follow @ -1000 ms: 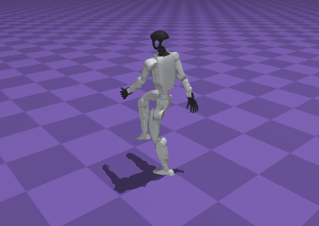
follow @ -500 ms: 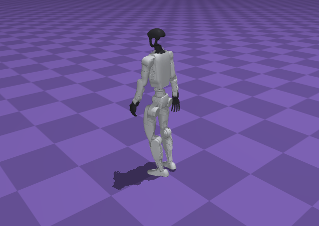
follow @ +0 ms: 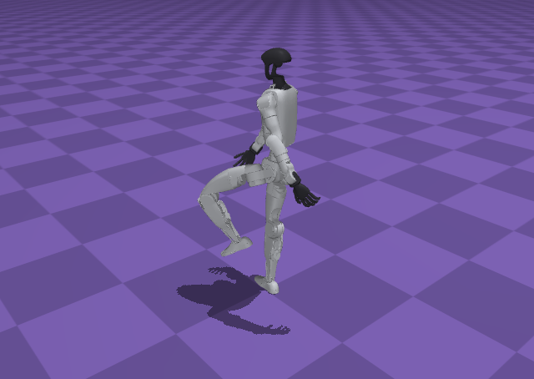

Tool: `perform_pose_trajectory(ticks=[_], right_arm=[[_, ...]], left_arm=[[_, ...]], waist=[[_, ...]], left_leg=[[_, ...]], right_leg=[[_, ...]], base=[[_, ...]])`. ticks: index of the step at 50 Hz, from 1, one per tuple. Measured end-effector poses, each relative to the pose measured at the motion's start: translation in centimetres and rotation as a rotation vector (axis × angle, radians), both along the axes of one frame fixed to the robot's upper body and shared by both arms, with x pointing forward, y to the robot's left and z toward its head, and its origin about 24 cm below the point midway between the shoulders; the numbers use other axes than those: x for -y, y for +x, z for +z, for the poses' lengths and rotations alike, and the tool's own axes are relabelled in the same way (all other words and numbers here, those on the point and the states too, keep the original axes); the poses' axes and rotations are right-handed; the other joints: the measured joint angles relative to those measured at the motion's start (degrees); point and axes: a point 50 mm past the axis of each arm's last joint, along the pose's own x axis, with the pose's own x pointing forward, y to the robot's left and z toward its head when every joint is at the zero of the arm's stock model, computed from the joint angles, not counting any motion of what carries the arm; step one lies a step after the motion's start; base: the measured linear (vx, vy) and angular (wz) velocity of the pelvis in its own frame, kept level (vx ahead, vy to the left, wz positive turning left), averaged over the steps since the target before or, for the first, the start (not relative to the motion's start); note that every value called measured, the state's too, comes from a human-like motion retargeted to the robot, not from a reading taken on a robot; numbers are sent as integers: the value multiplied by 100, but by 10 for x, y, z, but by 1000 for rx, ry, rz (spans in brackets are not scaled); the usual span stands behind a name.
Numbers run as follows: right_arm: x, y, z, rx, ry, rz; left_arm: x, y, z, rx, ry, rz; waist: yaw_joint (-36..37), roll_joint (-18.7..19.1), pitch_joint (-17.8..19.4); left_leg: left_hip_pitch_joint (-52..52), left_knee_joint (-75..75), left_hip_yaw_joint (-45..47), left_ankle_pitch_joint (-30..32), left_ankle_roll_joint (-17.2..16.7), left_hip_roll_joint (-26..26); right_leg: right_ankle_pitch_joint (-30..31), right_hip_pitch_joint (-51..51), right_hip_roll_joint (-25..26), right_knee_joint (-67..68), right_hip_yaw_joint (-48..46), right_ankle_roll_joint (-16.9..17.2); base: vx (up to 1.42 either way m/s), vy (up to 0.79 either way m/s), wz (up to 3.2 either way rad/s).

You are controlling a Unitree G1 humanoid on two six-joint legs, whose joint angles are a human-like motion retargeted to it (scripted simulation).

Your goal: Upper body actions

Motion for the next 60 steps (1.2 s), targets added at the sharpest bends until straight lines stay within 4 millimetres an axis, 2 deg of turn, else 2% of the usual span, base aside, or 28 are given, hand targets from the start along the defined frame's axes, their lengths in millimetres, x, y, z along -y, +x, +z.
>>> perform_pose_trajectory(ticks=[3, 5, 8, 11, 15, 19, 24, 28, 33, 35, 38, 42, 45, 48, 50, 51, 52, 53, 55, 58, 60], right_arm=[[-17, 45, 36, 146, 119, 1], [-30, 76, 67, 261, 207, 7], [-36, 107, 108, 398, 279, 13], [-33, 127, 138, 505, 264, 27], [-22, 137, 154, 585, 202, 12], [-20, 129, 139, 566, 170, 10], [-18, 102, 98, 451, 129, -7], [-16, 70, 60, 308, 69, 20], [-15, 20, 15, 134, -9, 55], [-15, 1, 1, 75, -31, 73], [-8, -25, -15, 17, -71, 100], [14, -75, -40, -94, -127, 120], [35, -117, -54, -193, -173, 61], [51, -174, -65, -347, -213, -40], [59, -199, -67, -415, -249, -73], [63, -210, -67, -438, -279, -64], [68, -223, -67, -465, -310, -49], [74, -237, -67, -499, -345, -22], [87, -261, -64, -565, -403, 50], [101, -303, -57, -705, -449, 124], [108, -334, -49, -801, -466, 121]], left_arm=[[7, -17, 9, -47, -26, 37], [13, -27, 14, -74, -32, 84], [16, -28, 14, -73, -24, 116], [12, -21, 10, -42, -4, 111], [6, -2, 0, 24, 16, 86], [6, 12, -8, 75, 17, 77], [6, 24, -13, 111, 43, 112], [4, 35, -18, 147, 115, 229], [5, 47, -23, 191, 206, 357], [3, 55, -26, 224, 225, 376], [1, 77, -33, 281, 225, 345], [-1, 114, -40, 339, 219, 240], [-6, 170, -44, 449, 233, 124], [-2, 232, -44, 603, 200, 11], [14, 284, -39, 743, 161, -23], [22, 308, -34, 818, 145, -9], [30, 332, -28, 891, 128, 12], [38, 356, -19, 961, 112, 48], [56, 406, 4, 1110, 74, 142], [89, 473, 51, 1326, -1, 230], [102, 507, 85, 1463, -54, 229]], waist=[[432, -172, 194], [720, -296, 308], [1077, -475, 405], [1297, -638, 440], [1377, -712, 368], [1050, -660, -44], [610, -454, -563], [237, -339, -855], [-183, -169, -1326], [-364, 24, -1454], [-764, 281, -1471], [-1306, 429, -1561], [-1357, 415, -1359], [-1318, 412, -1133], [-1238, 519, -938], [-1243, 518, -883], [-1267, 527, -826], [-1329, 555, -768], [-1528, 536, -545], [-2086, 538, -222], [-2498, 591, -38]], left_leg=[[-660, 235, 265, -49, -19, -46], [-1059, 306, 468, -105, -56, 21], [-1322, 228, 752, -210, -56, 93], [-1454, 171, 874, -287, -95, -13], [-1254, 289, 827, -309, -131, -74], [-795, 421, 439, -233, -272, -88], [602, -381, 101, -51, -300, -69], [2240, -2388, 101, 241, -314, -465], [3934, -5670, -654, 602, -919, -1422], [4558, -6902, -932, 318, -1183, -1579], [5079, -7989, -1025, -403, -1164, -1649], [5095, -8402, -1501, -459, -976, -1769], [5023, -8295, -1771, -470, -883, -1787], [5122, -8108, -1980, -549, -809, -1706], [5167, -8077, -1919, -606, -791, -1548], [5161, -8080, -1824, -606, -785, -1527], [5164, -8087, -1741, -600, -775, -1506], [5188, -8104, -1683, -581, -757, -1487], [5246, -8127, -1600, -563, -688, -1574], [5258, -8069, -1897, -482, -624, -1615], [5343, -8061, -2188, -433, -602, -1554]], right_leg=[[-59, 27, -114, 196, 350, -80], [-102, 58, -200, 336, 587, -126], [-142, 10, -354, 499, 804, -179], [-196, -28, -503, 603, 856, -190], [-260, -67, -523, 603, 827, -206], [-276, -124, -391, 428, 667, -191], [-299, -109, -218, 192, 397, -103], [-374, -31, -220, 98, 216, 78], [-396, -65, -101, -30, 196, 303], [-419, -98, 137, -54, 166, 322], [-485, -25, 370, -85, 11, 408], [-651, 31, 308, 62, -492, 627], [-742, -63, 167, 559, -750, 677], [-36, -389, -214, 1776, -1001, 636], [772, -913, -597, 3055, -1088, 438], [1032, -1434, -721, 3826, -815, 250], [1163, -1931, -836, 4578, -589, 120], [1033, -2381, -937, 5293, -460, 104], [759, -3185, -1555, 6633, -562, -135], [523, -4503, -1983, 7959, -426, -233], [422, -5307, -2114, 8432, -386, -301]], base=[[-4, 0, -90], [2, 0, -99], [4, 3, -73], [1, 1, -14], [3, -2, 29], [7, 6, 74], [10, 9, 61], [10, 12, 47], [18, 14, 14], [15, 14, 11], [13, 17, 57], [23, 22, 105], [7, 13, 79], [20, 13, 46], [-2, 17, -42], [-1, 24, -77], [4, 25, -74], [-2, 26, -54], [-12, 29, -13], [-10, 16, 84], [4, 6, 124]])
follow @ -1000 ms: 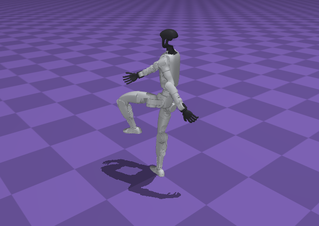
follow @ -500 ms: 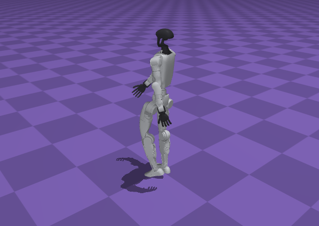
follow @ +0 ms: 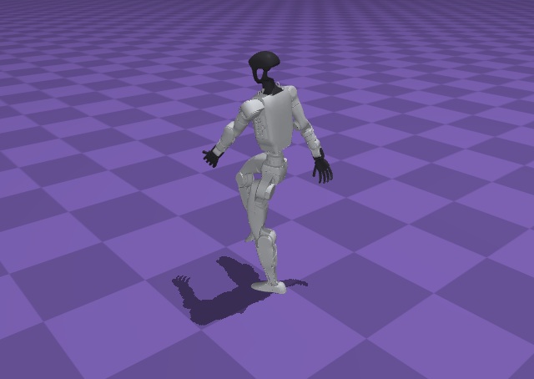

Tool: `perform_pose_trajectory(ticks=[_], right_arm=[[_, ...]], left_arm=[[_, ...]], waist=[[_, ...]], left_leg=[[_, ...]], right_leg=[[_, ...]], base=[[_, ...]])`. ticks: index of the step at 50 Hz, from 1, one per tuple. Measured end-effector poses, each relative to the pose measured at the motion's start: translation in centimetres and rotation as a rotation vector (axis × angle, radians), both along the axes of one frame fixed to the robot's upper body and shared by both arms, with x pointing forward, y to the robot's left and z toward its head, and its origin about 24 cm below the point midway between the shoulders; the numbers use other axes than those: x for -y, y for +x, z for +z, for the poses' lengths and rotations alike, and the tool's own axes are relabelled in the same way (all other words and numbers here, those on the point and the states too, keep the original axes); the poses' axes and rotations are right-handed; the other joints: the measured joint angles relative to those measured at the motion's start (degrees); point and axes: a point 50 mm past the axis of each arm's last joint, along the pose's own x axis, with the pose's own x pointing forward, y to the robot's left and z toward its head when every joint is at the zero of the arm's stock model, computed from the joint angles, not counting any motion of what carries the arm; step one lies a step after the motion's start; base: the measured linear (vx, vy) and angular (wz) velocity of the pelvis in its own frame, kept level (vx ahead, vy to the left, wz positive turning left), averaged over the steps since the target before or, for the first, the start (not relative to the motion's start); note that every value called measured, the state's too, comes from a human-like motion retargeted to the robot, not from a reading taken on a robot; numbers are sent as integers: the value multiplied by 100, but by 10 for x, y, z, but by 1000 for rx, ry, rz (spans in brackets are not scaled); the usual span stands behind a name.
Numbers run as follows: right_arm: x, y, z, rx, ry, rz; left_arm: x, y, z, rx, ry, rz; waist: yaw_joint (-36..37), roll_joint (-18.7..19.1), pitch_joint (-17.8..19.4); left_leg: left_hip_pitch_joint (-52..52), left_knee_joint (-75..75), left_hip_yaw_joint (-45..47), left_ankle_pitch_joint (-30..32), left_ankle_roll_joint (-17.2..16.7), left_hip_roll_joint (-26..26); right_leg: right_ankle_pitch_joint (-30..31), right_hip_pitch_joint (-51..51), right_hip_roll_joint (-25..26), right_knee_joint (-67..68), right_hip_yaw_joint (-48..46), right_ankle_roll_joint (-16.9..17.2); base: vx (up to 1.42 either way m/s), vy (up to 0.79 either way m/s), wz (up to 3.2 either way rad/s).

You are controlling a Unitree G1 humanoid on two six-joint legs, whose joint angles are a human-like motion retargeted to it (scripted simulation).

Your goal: Upper body actions

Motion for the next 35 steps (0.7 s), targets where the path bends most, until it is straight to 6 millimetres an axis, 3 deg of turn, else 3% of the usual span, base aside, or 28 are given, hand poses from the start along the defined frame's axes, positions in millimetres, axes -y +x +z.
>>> perform_pose_trajectory(ticks=[5, 8, 12, 18, 23, 28, 33, 35], right_arm=[[18, -63, 25, -116, -153, -167], [23, -88, 38, -145, -237, -270], [20, -90, 38, -127, -258, -320], [3, -50, 16, -64, -110, -215], [-18, -8, -2, 31, 32, -139], [-28, 18, -10, 102, 93, -87], [-29, 31, -12, 141, 101, -76], [-27, 39, -13, 159, 98, -66]], left_arm=[[10, 50, 68, 298, 67, -81], [3, 58, 82, 348, 168, -41], [-2, 57, 81, 350, 194, -7], [-17, 32, 40, 234, 184, 6], [-30, -6, -6, 92, 188, 48], [-43, -52, -47, -51, 185, 82], [-45, -99, -80, -210, 190, 18], [-48, -119, -91, -268, 193, 4]], waist=[[-753, 191, 288], [-871, 323, 301], [-821, 346, 273], [-617, 343, -90], [-285, 416, -315], [-118, 495, -698], [362, 328, -892], [559, 190, -1054]], left_leg=[[119, 154, -430, -23, -25, 293], [164, 215, -488, -97, -31, 430], [156, 234, -419, -90, -77, 450], [-21, 94, -174, -14, -118, 377], [-27, -35, 103, -1, -193, 506], [-60, -212, 258, 22, -292, 539], [75, -208, 456, -85, -336, 286], [48, -243, 578, -121, -340, 60]], right_leg=[[-225, -1355, -70, -25, -232, -465], [-325, -1700, 27, -320, -438, -542], [-304, -1515, 100, -648, -692, -416], [-112, -422, 301, -960, -713, 10], [190, 1056, 1055, -1743, -397, 391], [528, 2703, 2060, -3697, 7, 681], [618, 4367, 2499, -6128, 268, 845], [326, 4918, 2575, -7209, 274, 1034]], base=[[11, 3, 76], [12, 0, 15], [2, 0, -12], [0, 2, -40], [2, -5, -49], [5, -7, -33], [8, -10, -40], [0, -10, -65]])
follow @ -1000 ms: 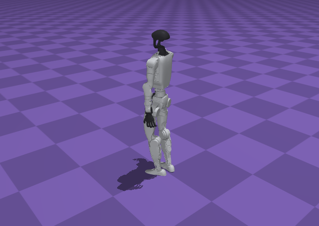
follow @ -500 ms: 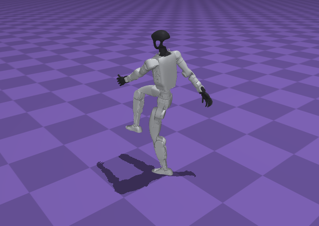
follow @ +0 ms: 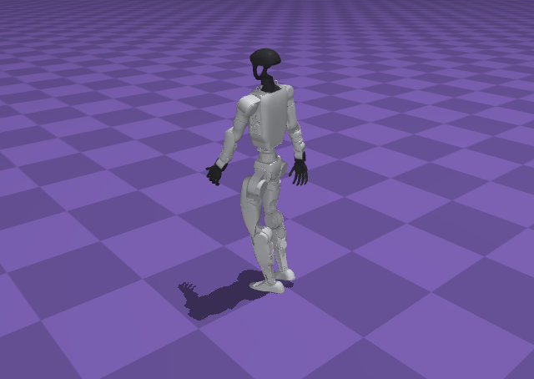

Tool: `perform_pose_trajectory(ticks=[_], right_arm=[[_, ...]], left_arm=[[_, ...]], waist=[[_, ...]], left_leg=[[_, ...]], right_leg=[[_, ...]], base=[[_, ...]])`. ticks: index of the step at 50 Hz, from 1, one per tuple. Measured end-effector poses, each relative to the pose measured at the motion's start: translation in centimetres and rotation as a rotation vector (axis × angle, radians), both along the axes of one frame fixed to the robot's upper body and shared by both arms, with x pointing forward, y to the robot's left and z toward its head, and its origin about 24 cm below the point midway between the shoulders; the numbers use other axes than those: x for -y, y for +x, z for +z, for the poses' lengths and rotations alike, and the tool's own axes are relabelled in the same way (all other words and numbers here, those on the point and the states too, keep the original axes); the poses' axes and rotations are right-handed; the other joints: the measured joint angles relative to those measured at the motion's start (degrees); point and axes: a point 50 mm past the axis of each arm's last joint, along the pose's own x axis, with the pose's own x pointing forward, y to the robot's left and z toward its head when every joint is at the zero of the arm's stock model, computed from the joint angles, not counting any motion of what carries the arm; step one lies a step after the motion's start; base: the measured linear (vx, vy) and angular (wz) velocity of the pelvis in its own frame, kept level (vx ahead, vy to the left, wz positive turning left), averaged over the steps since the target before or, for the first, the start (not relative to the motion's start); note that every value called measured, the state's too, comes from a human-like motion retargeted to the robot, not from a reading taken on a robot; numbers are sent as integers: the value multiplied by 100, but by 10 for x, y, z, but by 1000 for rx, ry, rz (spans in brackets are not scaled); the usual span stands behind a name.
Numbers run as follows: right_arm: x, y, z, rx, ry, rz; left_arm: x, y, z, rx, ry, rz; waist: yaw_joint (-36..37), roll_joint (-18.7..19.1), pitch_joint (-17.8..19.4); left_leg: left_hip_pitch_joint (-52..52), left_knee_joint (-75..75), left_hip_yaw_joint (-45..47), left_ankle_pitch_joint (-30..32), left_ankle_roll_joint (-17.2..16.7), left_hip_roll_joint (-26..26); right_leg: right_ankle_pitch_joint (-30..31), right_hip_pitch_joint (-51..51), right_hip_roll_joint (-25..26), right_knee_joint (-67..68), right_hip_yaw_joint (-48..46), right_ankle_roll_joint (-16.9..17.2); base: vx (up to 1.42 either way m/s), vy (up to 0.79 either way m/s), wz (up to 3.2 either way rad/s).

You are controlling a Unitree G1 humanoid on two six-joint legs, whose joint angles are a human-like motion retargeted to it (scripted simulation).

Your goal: Upper body actions

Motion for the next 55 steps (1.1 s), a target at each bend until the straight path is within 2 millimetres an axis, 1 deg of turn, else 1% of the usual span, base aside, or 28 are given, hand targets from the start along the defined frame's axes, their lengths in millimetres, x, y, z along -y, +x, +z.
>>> perform_pose_trajectory(ticks=[2, 5, 7, 10, 12, 13, 15, 17, 18, 20, 22, 23, 25, 27, 29, 30, 31, 32, 34, 37, 39, 40, 42, 45, 48, 50, 53, 55], right_arm=[[-1, 10, -1, 13, 5, 17], [-5, 29, -4, 36, 21, 51], [-11, 48, -6, 69, 40, 80], [-27, 83, -7, 142, 91, 128], [-38, 109, -6, 198, 122, 166], [-44, 122, -4, 226, 139, 188], [-56, 152, 1, 284, 176, 224], [-67, 183, 9, 352, 212, 224], [-76, 209, 17, 417, 248, 207], [-92, 255, 38, 541, 328, 176], [-104, 298, 65, 673, 400, 170], [-108, 318, 80, 742, 429, 178], [-117, 353, 113, 880, 477, 208], [-130, 382, 148, 1012, 529, 239], [-140, 404, 182, 1135, 578, 250], [-144, 413, 198, 1193, 600, 250], [-146, 419, 209, 1236, 613, 247], [-148, 424, 219, 1275, 627, 244], [-150, 429, 234, 1331, 656, 243], [-157, 431, 243, 1368, 679, 245], [-162, 429, 242, 1374, 678, 262], [-164, 428, 240, 1371, 676, 274], [-167, 422, 229, 1341, 668, 273], [-167, 410, 205, 1275, 648, 247], [-163, 395, 179, 1188, 636, 204], [-161, 386, 164, 1139, 625, 188], [-155, 372, 144, 1079, 593, 197], [-153, 360, 131, 1033, 577, 212]], left_arm=[[-6, -20, -9, -46, 1, 4], [-18, -55, -23, -136, 16, 15], [-30, -81, -31, -212, 36, 20], [-47, -127, -39, -340, 63, 61], [-55, -167, -43, -439, 65, 131], [-58, -191, -43, -494, 58, 177], [-57, -239, -41, -605, 24, 259], [-54, -274, -37, -693, -11, 282], [-54, -299, -31, -758, -23, 271], [-56, -337, -19, -870, -20, 221], [-54, -370, -7, -994, -11, 156], [-51, -385, 1, -1050, 1, 135], [-46, -413, 14, -1133, 21, 131], [-38, -432, 25, -1187, 2, 186], [-29, -446, 34, -1229, -40, 240], [-26, -451, 37, -1249, -63, 263], [-24, -455, 41, -1269, -84, 276], [-23, -459, 43, -1284, -103, 286], [-23, -459, 44, -1284, -131, 298], [-26, -448, 36, -1226, -128, 322], [-28, -434, 26, -1177, -113, 326], [-28, -427, 21, -1152, -111, 323], [-30, -411, 12, -1101, -114, 311], [-35, -389, 0, -1031, -108, 301], [-41, -363, -12, -940, -81, 313], [-46, -346, -18, -883, -69, 326], [-50, -324, -25, -811, -54, 349], [-50, -313, -29, -777, -55, 359]], waist=[[168, -75, -144], [311, -129, -304], [374, -163, -326], [546, -229, -300], [500, -299, -257], [515, -324, -261], [516, -368, -310], [470, -455, -277], [492, -516, -198], [627, -605, -50], [741, -598, 20], [854, -580, 48], [1114, -588, 134], [1355, -639, 289], [1678, -746, 453], [1831, -800, 524], [1987, -853, 556], [2139, -906, 582], [2390, -1022, 603], [2558, -1167, 595], [2564, -1179, 556], [2544, -1175, 517], [2406, -1143, 339], [2150, -1057, 13], [1942, -931, -163], [1783, -879, -222], [1559, -822, -336], [1427, -763, -444]], left_leg=[[-12, -75, 210, -38, -16, -122], [-10, -160, 461, -83, -73, -207], [-36, -144, 607, -130, -95, -213], [-170, 127, 832, -242, -194, -113], [-369, 569, 816, -231, -272, -43], [-474, 833, 862, -149, -315, 18], [-790, 1502, 931, 268, -409, 147], [-1272, 2435, 872, 831, -362, 259], [-1676, 3236, 856, 1256, -187, 391], [-2521, 4737, 918, 1644, 323, 704], [-3418, 6196, 911, 1158, 564, 1013], [-3851, 6839, 968, 984, 742, 1235], [-4566, 7896, 1173, 642, 1083, 1601], [-5202, 8598, 1363, 424, 1211, 1731], [-5698, 8858, 1686, 374, 1216, 1655], [-5919, 8921, 1858, 348, 1199, 1638], [-6090, 8919, 2047, 293, 1187, 1664], [-6263, 8895, 2209, 258, 1151, 1656], [-6585, 8733, 2401, 286, 949, 1483], [-6752, 8523, 2515, 380, 631, 1291], [-6580, 8521, 2476, 420, 586, 1331], [-6457, 8535, 2431, 449, 582, 1367], [-6188, 8588, 2204, 526, 555, 1431], [-5604, 8497, 1816, 603, 520, 1541], [-4535, 7754, 1681, 571, 660, 1595], [-3729, 6899, 1676, 580, 723, 1454], [-2636, 5217, 1544, 623, 524, 962], [-1940, 3925, 1336, 724, 282, 525]], right_leg=[[-396, 316, -71, -648, -352, 135], [-801, 380, -54, -1212, -354, 39], [-863, 367, 25, -1477, -294, -96], [-802, 276, 55, -1609, 87, -114], [-749, 230, -48, -1626, 192, -137], [-727, 229, -87, -1646, 200, -153], [-700, 199, -164, -1688, 279, -177], [-692, 163, -319, -1669, 316, -173], [-695, 200, -394, -1670, 325, -178], [-703, 262, -433, -1658, 374, -222], [-706, 283, -402, -1649, 302, -288], [-708, 294, -348, -1647, 301, -347], [-718, 351, -238, -1630, 358, -500], [-738, 472, -181, -1603, 487, -636], [-759, 564, -266, -1539, 716, -711], [-773, 599, -317, -1500, 814, -737], [-785, 605, -377, -1450, 923, -753], [-797, 604, -436, -1400, 1029, -768], [-815, 569, -554, -1300, 1217, -789], [-835, 526, -687, -1208, 1378, -805], [-825, 507, -683, -1222, 1373, -826], [-816, 488, -666, -1245, 1352, -838], [-788, 425, -599, -1327, 1246, -843], [-756, 318, -477, -1446, 1029, -838], [-765, 311, -379, -1529, 837, -778], [-774, 336, -358, -1577, 744, -709], [-792, 343, -399, -1636, 675, -549], [-801, 299, -364, -1651, 654, -481]], base=[[-4, -12, -86], [-6, -19, -76], [-16, -26, -69], [-18, -27, -56], [-14, -30, -12], [-8, -14, -25], [-11, -8, -20], [-21, -14, 23], [-16, -12, 30], [-15, -16, 21], [-12, -16, 27], [1, -13, 5], [6, -15, -27], [-5, -12, -72], [-5, 1, -104], [-1, 5, -104], [3, 6, -102], [6, 8, -98], [7, 8, -78], [2, 5, -36], [0, 0, 0], [-6, -1, 15], [-4, 0, 39], [3, 2, 57], [2, 4, 53], [-1, 7, 44], [3, 12, 34], [12, 11, 15]])
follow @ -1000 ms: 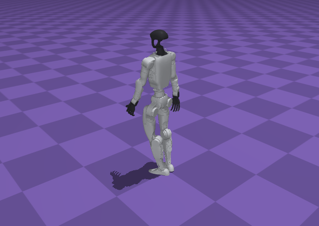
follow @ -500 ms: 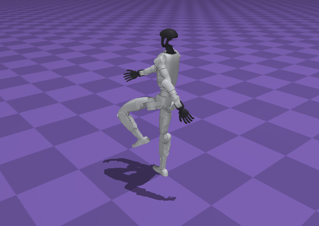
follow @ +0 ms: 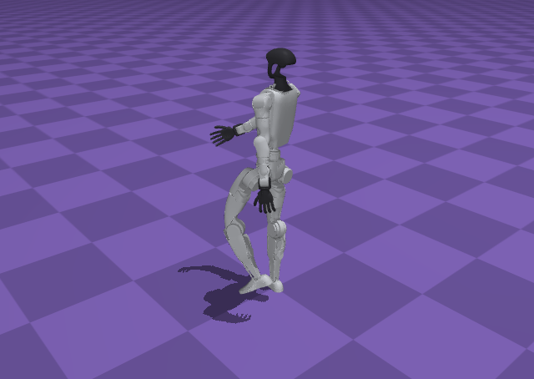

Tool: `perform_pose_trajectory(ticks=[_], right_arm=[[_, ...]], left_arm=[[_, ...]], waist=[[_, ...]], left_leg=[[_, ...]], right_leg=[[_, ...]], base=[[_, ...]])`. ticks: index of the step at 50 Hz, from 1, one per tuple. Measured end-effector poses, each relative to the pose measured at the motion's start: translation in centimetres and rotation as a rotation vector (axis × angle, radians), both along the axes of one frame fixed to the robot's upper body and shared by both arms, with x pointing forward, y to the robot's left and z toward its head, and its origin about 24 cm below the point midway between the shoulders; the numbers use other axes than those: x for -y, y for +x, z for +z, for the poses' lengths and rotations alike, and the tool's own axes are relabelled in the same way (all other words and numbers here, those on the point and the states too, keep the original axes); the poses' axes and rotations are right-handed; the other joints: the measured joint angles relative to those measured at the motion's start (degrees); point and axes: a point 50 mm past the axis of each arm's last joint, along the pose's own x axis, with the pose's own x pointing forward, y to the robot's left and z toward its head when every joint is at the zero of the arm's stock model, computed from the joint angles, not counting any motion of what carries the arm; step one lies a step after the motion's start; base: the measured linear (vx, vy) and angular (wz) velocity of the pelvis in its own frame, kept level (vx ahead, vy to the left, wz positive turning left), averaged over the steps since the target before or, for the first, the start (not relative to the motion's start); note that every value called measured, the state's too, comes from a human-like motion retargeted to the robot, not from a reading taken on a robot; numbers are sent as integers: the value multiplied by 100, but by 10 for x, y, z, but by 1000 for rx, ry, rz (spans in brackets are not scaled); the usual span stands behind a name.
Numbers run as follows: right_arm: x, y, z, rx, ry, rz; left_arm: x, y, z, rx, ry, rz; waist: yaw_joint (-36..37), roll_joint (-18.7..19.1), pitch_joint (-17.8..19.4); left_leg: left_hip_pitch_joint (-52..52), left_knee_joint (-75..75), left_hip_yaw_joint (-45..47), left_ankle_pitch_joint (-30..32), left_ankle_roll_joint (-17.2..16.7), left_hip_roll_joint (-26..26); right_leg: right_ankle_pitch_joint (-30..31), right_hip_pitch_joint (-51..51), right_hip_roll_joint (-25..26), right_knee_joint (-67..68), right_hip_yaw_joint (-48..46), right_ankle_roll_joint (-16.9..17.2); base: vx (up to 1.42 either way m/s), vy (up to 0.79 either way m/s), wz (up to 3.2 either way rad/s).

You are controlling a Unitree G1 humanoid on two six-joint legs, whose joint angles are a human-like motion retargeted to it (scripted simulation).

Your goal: Upper body actions

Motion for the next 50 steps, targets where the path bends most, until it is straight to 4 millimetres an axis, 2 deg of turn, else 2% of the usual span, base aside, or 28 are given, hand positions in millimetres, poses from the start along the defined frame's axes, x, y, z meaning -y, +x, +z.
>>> perform_pose_trajectory(ticks=[2, 3, 4, 7, 10, 12, 14, 16, 18, 20, 22, 25, 27, 30, 32, 34, 36, 39, 45, 47, 48, 50], right_arm=[[3, -15, -15, -43, -27, 19], [5, -22, -22, -64, -41, 27], [8, -28, -29, -83, -57, 36], [22, -50, -49, -138, -113, 56], [47, -77, -70, -193, -191, 60], [67, -103, -87, -261, -252, 17], [86, -137, -104, -354, -288, -63], [101, -172, -118, -460, -311, -149], [110, -207, -129, -569, -345, -218], [120, -248, -136, -694, -404, -260], [134, -290, -138, -835, -491, -246], [151, -354, -132, -1046, -624, -180], [160, -396, -124, -1153, -717, -153], [170, -453, -105, -1298, -842, -135], [174, -483, -91, -1396, -876, -169], [177, -503, -80, -1468, -883, -231], [179, -508, -76, -1489, -871, -298], [181, -493, -84, -1443, -833, -342], [166, -426, -115, -1246, -714, -258], [156, -409, -122, -1190, -670, -250], [152, -391, -127, -1140, -638, -251], [145, -370, -132, -1066, -604, -251]], left_arm=[[-1, 9, -2, 22, 9, 7], [-2, 14, -3, 33, 17, 6], [-2, 20, -5, 43, 21, 3], [-2, 45, -9, 80, 21, -36], [0, 83, -13, 134, -9, -135], [-3, 115, -13, 187, -27, -251], [0, 148, -13, 259, -26, -368], [9, 191, -9, 375, -26, -448], [22, 238, 0, 533, -23, -479], [31, 288, 18, 696, -4, -483], [30, 339, 45, 841, 55, -480], [31, 407, 97, 1060, 159, -499], [35, 443, 136, 1208, 215, -500], [42, 478, 187, 1405, 269, -455], [48, 490, 210, 1496, 291, -441], [48, 496, 223, 1542, 341, -444], [42, 498, 227, 1537, 405, -449], [29, 492, 217, 1480, 444, -444], [18, 462, 168, 1359, 356, -377], [20, 446, 146, 1295, 336, -383], [16, 435, 134, 1268, 334, -392], [16, 414, 111, 1186, 315, -411]], waist=[[-113, 133, -102], [-212, 230, -162], [-308, 319, -191], [-567, 513, -169], [-962, 576, -118], [-1105, 594, -5], [-1109, 616, 133], [-974, 682, 344], [-906, 745, 602], [-1041, 810, 772], [-1467, 798, 930], [-2320, 952, 1340], [-2784, 1024, 1667], [-3261, 1142, 1928], [-3468, 1232, 1955], [-3505, 1288, 1923], [-3475, 1276, 1833], [-3424, 1185, 1604], [-3141, 1261, 1141], [-3041, 1357, 897], [-2920, 1343, 847], [-2805, 1429, 608]], left_leg=[[687, -1378, -350, 148, -397, -347], [993, -2013, -506, -27, -624, -445], [1261, -2562, -561, -271, -675, -510], [1751, -3750, -595, -795, -524, -615], [1806, -4202, -1066, -597, -341, -726], [1722, -4195, -1385, -536, -249, -731], [1672, -4038, -1601, -565, -194, -682], [1668, -3911, -1625, -609, -164, -556], [1728, -3857, -1552, -662, -104, -479], [1749, -3835, -1535, -654, -42, -454], [1749, -3833, -1619, -650, 89, -607], [1763, -3722, -2101, -586, 185, -549], [1931, -3719, -2430, -529, 205, -463], [2047, -3656, -2704, -510, 135, -211], [2064, -3555, -2676, -602, 106, -15], [2101, -3484, -2660, -674, 85, 82], [2134, -3467, -2607, -712, 74, 66], [2101, -3513, -2485, -721, 57, -52], [2000, -3667, -2158, -767, 38, -45], [1933, -3801, -2144, -711, -6, 22], [1923, -3774, -2017, -756, 2, 3], [1849, -3894, -1970, -716, -23, 20]], right_leg=[[-13, -26, 144, -4, -9, 50], [-23, -62, 253, 2, -92, 72], [-40, -73, 349, 11, -169, 90], [-150, -66, 510, 112, -388, 173], [-352, -130, 383, 428, -891, 347], [-391, -287, 239, 925, -1205, 393], [82, -476, 40, 1621, -1457, 394], [928, -906, -310, 2792, -1580, 318], [1818, -1688, -661, 4231, -1324, -65], [1863, -2708, -737, 5734, -811, -174], [1461, -3576, -1629, 7229, -1045, -431], [1247, -4851, -2047, 8641, -895, -571], [1085, -5550, -2218, 9105, -892, -752], [805, -6368, -2273, 9163, -1067, -1086], [675, -6676, -2275, 8928, -1178, -1092], [606, -6823, -2220, 8665, -1276, -1096], [624, -6784, -2199, 8423, -1396, -1096], [737, -6504, -2112, 8103, -1536, -1057], [1087, -5099, -1671, 7383, -1586, -452], [1198, -4459, -1479, 6978, -1675, -300], [1311, -4195, -1283, 6723, -1529, -193], [1396, -3540, -980, 6078, -1562, -111]], base=[[17, 12, 11], [15, 13, 31], [15, 16, 40], [8, 17, 56], [5, 15, 129], [9, 14, 131], [17, 13, 85], [3, 18, 2], [-11, 20, -35], [-7, 26, -8], [-11, 34, 59], [-6, 23, 141], [7, 11, 141], [13, 4, 90], [16, 1, 57], [16, -2, -2], [11, -2, -44], [3, -5, -67], [2, -2, -65], [4, -10, -44], [5, -8, -68], [7, -9, -61]])
